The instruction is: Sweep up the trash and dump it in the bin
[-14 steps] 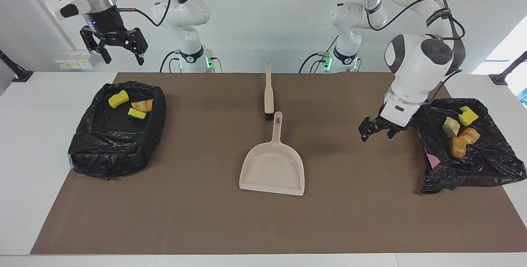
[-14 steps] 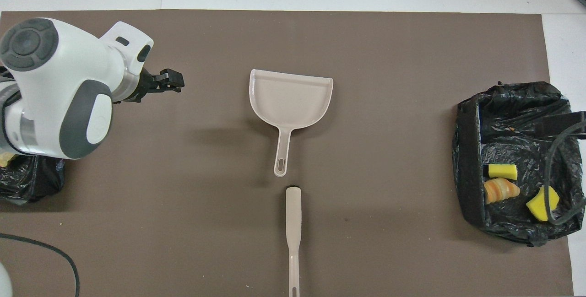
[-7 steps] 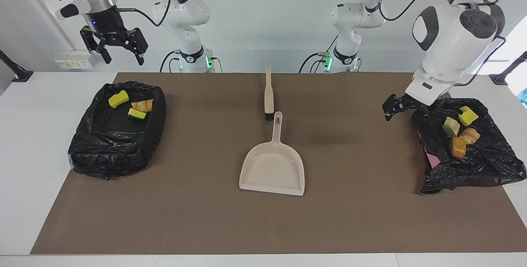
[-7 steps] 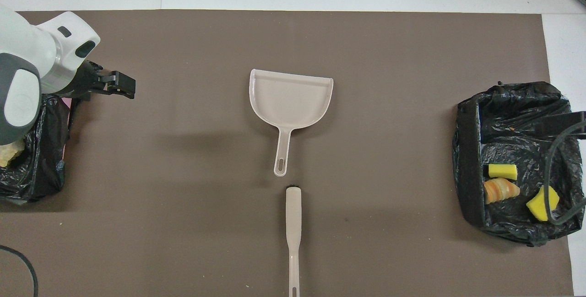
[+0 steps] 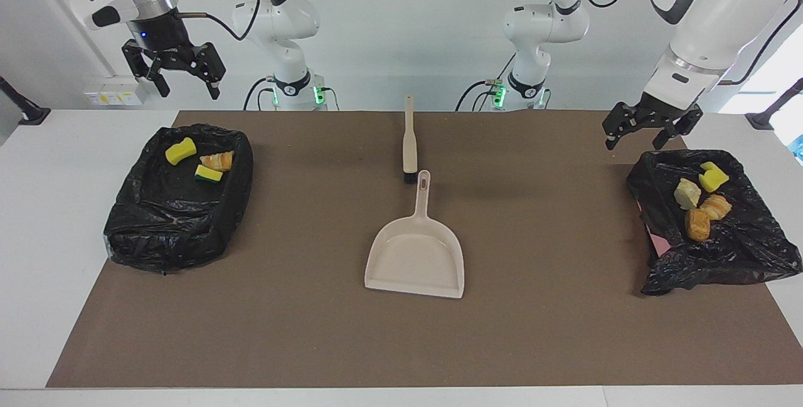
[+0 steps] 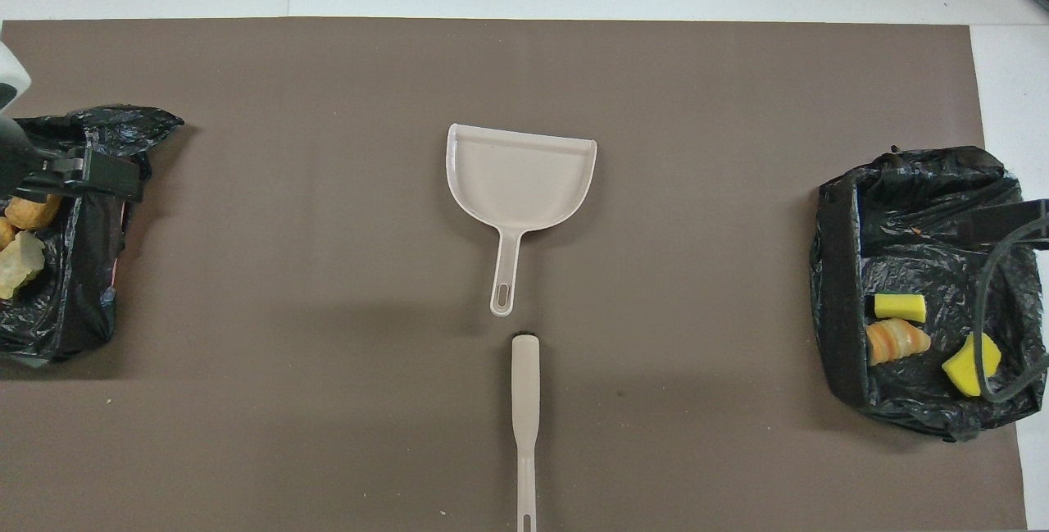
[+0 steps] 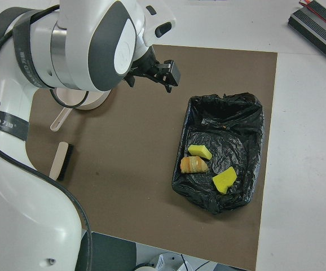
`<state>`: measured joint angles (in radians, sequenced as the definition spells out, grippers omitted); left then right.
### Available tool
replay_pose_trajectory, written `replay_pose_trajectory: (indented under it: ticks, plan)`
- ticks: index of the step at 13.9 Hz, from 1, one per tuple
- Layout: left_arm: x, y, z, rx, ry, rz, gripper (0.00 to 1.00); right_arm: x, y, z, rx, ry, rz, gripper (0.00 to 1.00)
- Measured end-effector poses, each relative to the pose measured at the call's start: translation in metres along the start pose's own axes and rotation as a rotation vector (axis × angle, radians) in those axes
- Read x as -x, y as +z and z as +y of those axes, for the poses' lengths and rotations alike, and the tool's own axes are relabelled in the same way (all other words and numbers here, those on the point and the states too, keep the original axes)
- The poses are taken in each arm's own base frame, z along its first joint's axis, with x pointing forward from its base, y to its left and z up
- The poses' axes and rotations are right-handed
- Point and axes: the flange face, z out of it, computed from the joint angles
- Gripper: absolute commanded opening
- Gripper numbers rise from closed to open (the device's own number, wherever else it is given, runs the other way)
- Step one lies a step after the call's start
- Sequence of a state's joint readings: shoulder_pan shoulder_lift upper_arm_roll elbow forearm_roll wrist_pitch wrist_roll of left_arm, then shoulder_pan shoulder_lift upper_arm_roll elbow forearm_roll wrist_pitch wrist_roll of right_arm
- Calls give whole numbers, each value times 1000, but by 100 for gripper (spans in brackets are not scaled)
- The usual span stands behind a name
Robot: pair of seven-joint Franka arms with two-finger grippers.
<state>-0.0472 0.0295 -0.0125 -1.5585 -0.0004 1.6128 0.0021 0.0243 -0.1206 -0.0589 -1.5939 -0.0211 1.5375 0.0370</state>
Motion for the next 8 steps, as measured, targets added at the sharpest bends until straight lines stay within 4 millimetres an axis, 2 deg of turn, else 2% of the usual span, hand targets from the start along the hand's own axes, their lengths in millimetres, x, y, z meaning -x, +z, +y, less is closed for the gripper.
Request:
replay_pose_trajectory:
  ticks: [5, 8]
  plan:
    - [13, -9, 7, 2, 12, -34, 100, 0, 0, 0, 0, 0, 0, 100]
    - [17, -8, -2, 2, 39, -62, 100, 0, 0, 0, 0, 0, 0, 100]
